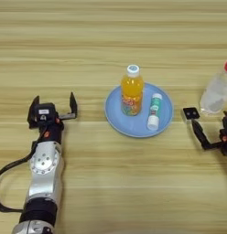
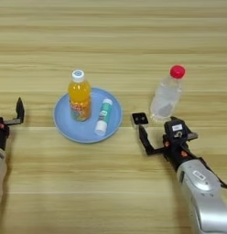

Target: Move the objects on the table

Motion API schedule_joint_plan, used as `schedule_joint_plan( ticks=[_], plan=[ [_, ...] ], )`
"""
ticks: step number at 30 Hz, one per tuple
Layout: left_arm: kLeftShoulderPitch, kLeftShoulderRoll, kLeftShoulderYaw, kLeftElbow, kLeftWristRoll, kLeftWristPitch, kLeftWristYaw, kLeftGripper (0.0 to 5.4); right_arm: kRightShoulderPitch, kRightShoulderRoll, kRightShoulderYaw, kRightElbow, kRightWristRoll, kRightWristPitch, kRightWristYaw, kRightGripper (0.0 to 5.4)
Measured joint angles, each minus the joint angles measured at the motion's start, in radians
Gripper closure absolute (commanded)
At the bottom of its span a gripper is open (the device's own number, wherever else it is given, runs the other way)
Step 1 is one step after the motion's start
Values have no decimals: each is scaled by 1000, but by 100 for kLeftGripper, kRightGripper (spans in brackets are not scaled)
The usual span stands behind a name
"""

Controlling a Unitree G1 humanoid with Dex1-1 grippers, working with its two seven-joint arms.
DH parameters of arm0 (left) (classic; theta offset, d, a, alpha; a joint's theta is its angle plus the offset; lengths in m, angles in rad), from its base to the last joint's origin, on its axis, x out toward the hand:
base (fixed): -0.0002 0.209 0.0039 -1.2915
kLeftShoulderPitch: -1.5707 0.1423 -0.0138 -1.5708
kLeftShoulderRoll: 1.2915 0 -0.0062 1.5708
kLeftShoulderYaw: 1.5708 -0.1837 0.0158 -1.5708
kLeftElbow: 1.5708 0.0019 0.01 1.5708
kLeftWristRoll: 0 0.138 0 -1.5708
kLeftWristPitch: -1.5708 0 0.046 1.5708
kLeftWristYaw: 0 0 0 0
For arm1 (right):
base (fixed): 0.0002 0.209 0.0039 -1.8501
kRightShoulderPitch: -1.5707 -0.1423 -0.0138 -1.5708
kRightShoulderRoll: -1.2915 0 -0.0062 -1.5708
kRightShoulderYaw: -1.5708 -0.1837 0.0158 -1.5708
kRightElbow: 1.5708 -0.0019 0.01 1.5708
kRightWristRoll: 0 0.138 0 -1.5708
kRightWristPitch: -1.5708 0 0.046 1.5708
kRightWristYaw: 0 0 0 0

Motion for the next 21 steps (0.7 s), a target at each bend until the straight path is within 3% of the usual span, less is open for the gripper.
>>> schedule_joint_plan(
  ticks=[21],
  plan=[
    [0,1,3,1,0,-1,1,3,-100,59,58,205,-42,-29,-4,0]
  ],
)
